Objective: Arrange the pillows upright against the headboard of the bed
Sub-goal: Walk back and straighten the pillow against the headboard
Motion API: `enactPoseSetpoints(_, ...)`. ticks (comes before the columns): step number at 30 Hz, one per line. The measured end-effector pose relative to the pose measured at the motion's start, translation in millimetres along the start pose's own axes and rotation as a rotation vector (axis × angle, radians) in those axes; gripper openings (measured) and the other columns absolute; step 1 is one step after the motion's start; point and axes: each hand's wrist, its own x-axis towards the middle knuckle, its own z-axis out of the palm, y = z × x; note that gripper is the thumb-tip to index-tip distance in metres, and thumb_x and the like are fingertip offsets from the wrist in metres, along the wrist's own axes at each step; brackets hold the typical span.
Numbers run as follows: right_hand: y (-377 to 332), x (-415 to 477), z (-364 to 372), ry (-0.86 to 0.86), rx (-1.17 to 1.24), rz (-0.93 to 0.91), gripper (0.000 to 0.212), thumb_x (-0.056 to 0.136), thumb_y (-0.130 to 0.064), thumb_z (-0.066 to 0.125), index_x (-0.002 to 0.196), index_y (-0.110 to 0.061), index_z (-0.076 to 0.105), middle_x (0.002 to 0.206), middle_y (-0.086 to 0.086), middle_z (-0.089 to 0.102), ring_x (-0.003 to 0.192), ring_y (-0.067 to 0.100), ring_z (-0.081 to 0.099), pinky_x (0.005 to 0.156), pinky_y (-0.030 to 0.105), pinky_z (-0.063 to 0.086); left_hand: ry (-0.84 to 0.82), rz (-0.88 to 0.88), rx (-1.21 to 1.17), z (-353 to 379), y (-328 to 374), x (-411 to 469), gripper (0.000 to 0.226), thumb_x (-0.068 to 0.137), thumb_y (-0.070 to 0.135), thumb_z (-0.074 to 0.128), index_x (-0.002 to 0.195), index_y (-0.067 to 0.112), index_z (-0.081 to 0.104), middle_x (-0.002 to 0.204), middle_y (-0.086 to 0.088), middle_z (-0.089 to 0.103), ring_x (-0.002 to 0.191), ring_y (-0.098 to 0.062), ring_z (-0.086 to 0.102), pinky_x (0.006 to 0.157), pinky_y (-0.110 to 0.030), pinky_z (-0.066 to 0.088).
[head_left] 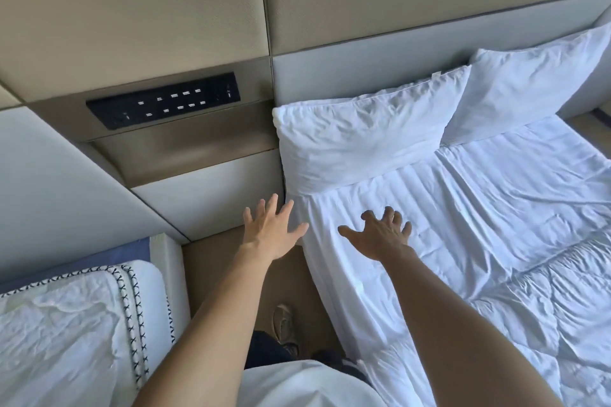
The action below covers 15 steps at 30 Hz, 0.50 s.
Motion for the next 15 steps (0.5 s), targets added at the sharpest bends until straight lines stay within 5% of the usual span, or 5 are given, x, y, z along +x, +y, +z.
enactPoseSetpoints(8,-62,110,-67,0.092,0.018,-0.105,0.071,0.082,-0.070,0.049,0.135,-0.024,0.048,0.143,0.012,0.035,0.136,0.034,0.029,0.114,0.051,0.015,0.071,0.091,0.069,-77,-5,129,0.069,0.100,0.061,0.034,0.158,0.025,0.021,0.167,-0.008,0.013,0.153,-0.033,0.014,0.120,-0.060,0.010)
enactPoseSetpoints(15,-99,219,-111,0.172,0.043,-0.361,0.037,0.096,-0.030,0.051,0.129,-0.016,0.052,0.117,0.007,0.066,0.109,0.032,0.061,0.094,0.039,0.040,0.247,0.221,0.139,-119,14,238,0.031,0.099,0.035,0.051,0.124,0.017,0.057,0.135,-0.001,0.055,0.130,-0.025,0.047,0.108,-0.043,0.033)
